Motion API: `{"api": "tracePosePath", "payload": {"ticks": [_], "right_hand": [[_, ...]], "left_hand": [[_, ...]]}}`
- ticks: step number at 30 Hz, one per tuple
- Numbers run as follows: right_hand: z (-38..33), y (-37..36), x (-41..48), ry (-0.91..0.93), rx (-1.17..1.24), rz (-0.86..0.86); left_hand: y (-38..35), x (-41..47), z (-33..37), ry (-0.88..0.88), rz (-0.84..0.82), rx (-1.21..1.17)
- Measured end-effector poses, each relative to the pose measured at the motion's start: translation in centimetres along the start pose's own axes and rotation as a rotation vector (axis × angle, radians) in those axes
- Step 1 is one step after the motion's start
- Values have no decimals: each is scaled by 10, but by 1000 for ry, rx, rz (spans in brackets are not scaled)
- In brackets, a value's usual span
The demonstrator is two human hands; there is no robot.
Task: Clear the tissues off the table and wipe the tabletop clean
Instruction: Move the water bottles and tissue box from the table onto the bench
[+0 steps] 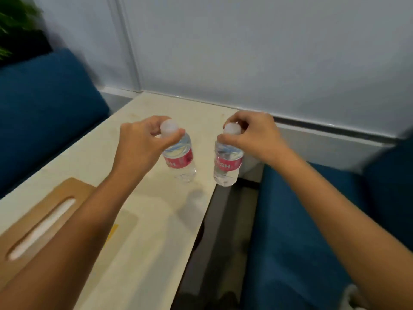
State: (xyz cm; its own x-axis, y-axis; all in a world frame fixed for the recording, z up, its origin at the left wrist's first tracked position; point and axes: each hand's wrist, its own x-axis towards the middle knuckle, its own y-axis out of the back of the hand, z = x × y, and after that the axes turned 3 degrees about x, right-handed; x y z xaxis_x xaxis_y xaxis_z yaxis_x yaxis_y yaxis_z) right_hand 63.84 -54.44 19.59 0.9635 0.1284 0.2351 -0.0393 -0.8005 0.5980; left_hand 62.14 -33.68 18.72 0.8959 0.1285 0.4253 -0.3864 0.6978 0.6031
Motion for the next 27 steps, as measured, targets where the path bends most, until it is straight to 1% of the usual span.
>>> {"api": "tracePosePath", "payload": {"ticks": [3, 7, 11, 15, 17, 21, 25, 27], "right_hand": [[63, 28, -25, -143, 20, 110], [145, 59, -65, -346, -9, 298], [224, 80, -100, -607, -27, 405], [290, 94, -140, -825, -41, 528], [314, 98, -157, -909, -45, 553], [357, 108, -187, -1062, -69, 550], [391, 118, -214, -1228, -94, 542], [406, 121, -225, -1280, -106, 543]], "left_hand": [[-70, 2, 23, -101, -201, -50], [-162, -9, 52, -208, -469, -134], [-248, -27, 76, -311, -702, -184], [-332, -44, 94, -347, -902, -216], [-366, -55, 98, -359, -962, -216], [-434, -82, 112, -453, -1064, -138], [-493, -112, 126, -450, -1212, -114], [-519, -127, 131, -449, -1271, -108]]}}
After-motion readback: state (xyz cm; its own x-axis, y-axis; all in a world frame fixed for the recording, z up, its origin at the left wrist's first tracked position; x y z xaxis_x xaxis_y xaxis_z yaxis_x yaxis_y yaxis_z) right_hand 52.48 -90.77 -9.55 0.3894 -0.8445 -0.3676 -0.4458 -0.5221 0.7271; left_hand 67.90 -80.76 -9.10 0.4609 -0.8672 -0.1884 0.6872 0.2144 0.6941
